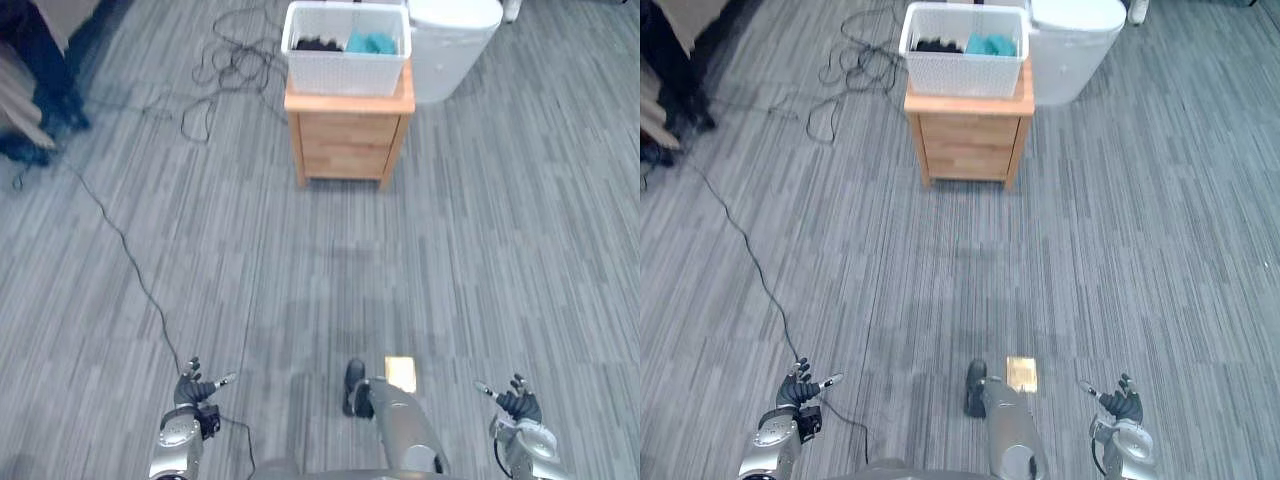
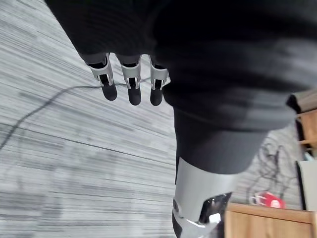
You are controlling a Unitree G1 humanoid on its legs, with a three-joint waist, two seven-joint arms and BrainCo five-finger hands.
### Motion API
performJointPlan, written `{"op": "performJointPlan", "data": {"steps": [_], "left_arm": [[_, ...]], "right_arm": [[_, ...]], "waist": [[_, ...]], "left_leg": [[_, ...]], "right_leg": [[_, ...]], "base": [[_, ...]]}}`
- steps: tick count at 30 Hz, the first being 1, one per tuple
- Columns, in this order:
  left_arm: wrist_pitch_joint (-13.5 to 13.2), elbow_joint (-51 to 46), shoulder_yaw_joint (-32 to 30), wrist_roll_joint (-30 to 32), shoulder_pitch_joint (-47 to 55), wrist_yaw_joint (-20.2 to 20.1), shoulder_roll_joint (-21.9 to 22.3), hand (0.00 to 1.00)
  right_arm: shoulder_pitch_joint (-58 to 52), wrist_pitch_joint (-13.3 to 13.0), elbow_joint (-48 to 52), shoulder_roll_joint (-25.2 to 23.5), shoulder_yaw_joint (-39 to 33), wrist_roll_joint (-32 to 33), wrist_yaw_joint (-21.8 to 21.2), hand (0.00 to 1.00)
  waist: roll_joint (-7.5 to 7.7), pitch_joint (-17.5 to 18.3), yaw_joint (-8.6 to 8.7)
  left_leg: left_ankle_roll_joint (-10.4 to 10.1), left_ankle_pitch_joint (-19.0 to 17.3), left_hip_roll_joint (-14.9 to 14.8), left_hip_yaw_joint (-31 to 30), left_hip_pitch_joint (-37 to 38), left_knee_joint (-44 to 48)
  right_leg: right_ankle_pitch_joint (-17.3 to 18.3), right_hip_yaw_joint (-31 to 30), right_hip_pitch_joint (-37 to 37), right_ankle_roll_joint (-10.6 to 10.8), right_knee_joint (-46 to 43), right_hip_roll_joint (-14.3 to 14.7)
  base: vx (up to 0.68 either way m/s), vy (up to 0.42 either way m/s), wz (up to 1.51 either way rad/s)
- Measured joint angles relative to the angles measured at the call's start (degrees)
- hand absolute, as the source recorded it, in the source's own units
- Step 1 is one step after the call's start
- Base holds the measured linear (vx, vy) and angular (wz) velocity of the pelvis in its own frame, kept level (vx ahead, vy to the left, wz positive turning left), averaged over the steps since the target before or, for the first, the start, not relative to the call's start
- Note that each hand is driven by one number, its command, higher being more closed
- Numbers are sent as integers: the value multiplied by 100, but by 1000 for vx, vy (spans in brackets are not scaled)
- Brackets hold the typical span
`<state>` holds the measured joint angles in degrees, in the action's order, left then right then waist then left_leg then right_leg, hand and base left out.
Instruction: Pick up the laundry basket with both hands and put the clothes into the washing machine.
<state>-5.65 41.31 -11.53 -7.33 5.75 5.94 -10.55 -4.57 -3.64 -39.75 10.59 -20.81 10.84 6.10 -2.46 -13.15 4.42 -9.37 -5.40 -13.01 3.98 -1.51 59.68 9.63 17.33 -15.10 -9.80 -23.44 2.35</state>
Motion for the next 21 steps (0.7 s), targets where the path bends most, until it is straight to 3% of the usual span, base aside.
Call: {"op": "performJointPlan", "data": {"steps": [2,3,5,7,8,9,10,11,12,13,14,15,17,18,19,20,21], "left_arm": [[5,-208,5,-91,16,-66,102,0],[3,-279,4,-108,46,-67,131,0],[2,-379,8,-110,125,-69,228,0],[7,-386,15,-111,212,-81,247,0],[11,-392,13,-112,306,-72,259,0],[17,-392,11,-112,359,-71,262,0],[17,-390,6,-112,463,-65,296,0],[26,-355,7,-112,492,-57,310,0],[35,-336,-30,-112,521,-58,302,0],[33,-331,-40,-111,607,-53,316,0],[22,-254,-27,-110,520,-62,340,0],[23,-134,-19,-109,416,-66,335,0],[32,-81,2,-108,404,-64,291,0],[64,-6,67,-103,398,-53,242,0],[78,-7,83,-100,407,-52,241,0],[83,-10,101,-103,391,-46,238,0],[70,-13,189,-106,334,-37,184,0]], "right_arm": [[-28,-45,218,-115,44,104,22,0],[-30,-39,257,-137,50,108,25,0],[-30,-7,321,-160,54,114,24,0],[-12,23,309,-136,57,109,26,0],[-22,26,307,-104,57,102,41,0],[-17,26,305,-99,51,101,46,0],[-41,25,291,-77,36,97,65,0],[-65,24,259,-57,42,86,110,0],[-92,28,156,-78,53,80,121,0],[-167,31,91,-96,63,58,124,0],[-219,29,-94,-134,27,9,132,0],[-213,59,-307,-162,19,-26,127,0],[-197,98,-360,-215,32,-51,126,0],[-177,121,-370,-231,77,-103,125,0],[-141,124,-369,-226,110,-141,125,0],[-119,122,-344,-229,187,-175,120,0],[-121,117,-318,-236,297,-200,112,0]], "waist": [[127,19,-243],[154,36,-273],[133,38,-410],[166,32,-527],[171,29,-564],[120,59,-574],[152,88,-578],[131,129,-583],[199,231,-603],[359,402,-652],[438,550,-647],[567,552,-623],[663,539,-491],[682,527,-375],[646,504,-361],[567,458,-336],[436,416,-314]], "left_leg": [[522,-359,-309,417,-1020,1284],[599,-409,-300,486,-1290,1287],[773,-562,-271,878,-2134,226],[779,-559,-58,1174,-2356,-1421],[624,-418,107,1265,-2407,-2654],[477,-322,194,1287,-2399,-3239],[403,-184,366,1257,-2372,-4189],[538,-51,448,1237,-2390,-4405],[805,367,587,1136,-2383,-4266],[1087,643,730,1164,-2467,-4052],[1339,439,828,1207,-2532,-3524],[1384,43,987,1226,-2350,-3338],[1449,-291,1162,1198,-2035,-3281],[1507,-639,1326,1136,-1499,-3282],[1512,-739,1335,1126,-1223,-3321],[1523,-848,1323,1081,-670,-3474],[1520,-854,1286,986,-79,-3803]], "right_leg": [[126,-245,909,-44,517,152],[164,-306,1123,3,704,162],[208,-528,1818,102,1381,253],[273,-745,2226,206,1705,232],[359,-886,2462,315,1876,216],[420,-947,2578,376,1954,205],[542,-1031,2780,578,2116,189],[691,-1124,2961,678,2166,132],[854,-1187,3088,833,2138,-29],[980,-1281,3058,1036,1954,-196],[1174,-1286,2790,1377,1039,-484],[1112,-1274,2361,1507,-339,-692],[566,-1279,1757,1986,-2012,-965],[420,-1259,1130,1837,-3696,-1272],[487,-1238,959,1706,-4085,-1339],[643,-1134,675,1423,-4416,-1362],[772,-929,292,1259,-4165,-1340]], "base": [[537,-140,-40],[516,-112,-38],[548,-59,-39],[504,22,-50],[428,60,-45],[644,147,-55],[554,163,-50],[618,208,-58],[631,233,-47],[826,289,-36],[1109,354,-12],[777,235,5],[582,166,32],[702,180,34],[818,181,18],[747,99,13],[716,71,21]]}}
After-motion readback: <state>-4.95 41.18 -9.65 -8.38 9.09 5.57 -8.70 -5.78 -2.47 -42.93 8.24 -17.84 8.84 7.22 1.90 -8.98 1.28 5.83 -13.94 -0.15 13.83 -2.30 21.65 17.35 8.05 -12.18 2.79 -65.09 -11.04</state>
